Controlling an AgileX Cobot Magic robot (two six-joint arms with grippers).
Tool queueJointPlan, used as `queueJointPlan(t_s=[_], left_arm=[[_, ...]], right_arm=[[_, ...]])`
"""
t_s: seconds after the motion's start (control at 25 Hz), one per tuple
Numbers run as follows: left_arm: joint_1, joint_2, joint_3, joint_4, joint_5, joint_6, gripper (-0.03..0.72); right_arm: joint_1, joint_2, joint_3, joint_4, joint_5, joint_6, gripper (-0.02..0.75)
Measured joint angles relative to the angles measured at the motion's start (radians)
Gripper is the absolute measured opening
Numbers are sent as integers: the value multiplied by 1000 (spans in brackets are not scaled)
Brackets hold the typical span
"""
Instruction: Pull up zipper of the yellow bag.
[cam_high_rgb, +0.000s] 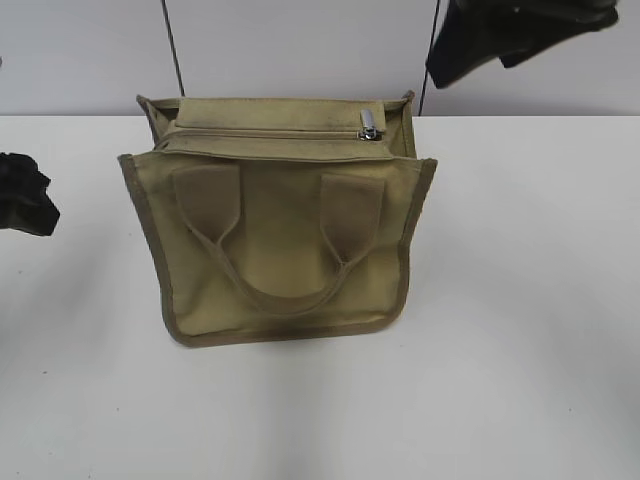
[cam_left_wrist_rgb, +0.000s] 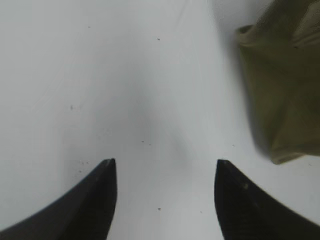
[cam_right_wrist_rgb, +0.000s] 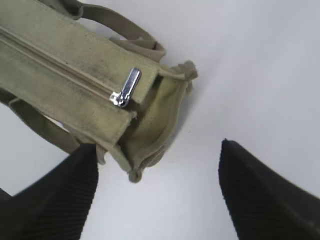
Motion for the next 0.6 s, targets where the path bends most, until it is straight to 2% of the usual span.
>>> queueJointPlan(t_s=[0.16,0.6], left_arm=[[-1,-51,-52,-42,117,43,460],[-1,-358,-56,-69,409,58,470]], right_arm=[[4,-149,188,-9,-58,2,586],[4,-608,597,-13,-84,13,598]])
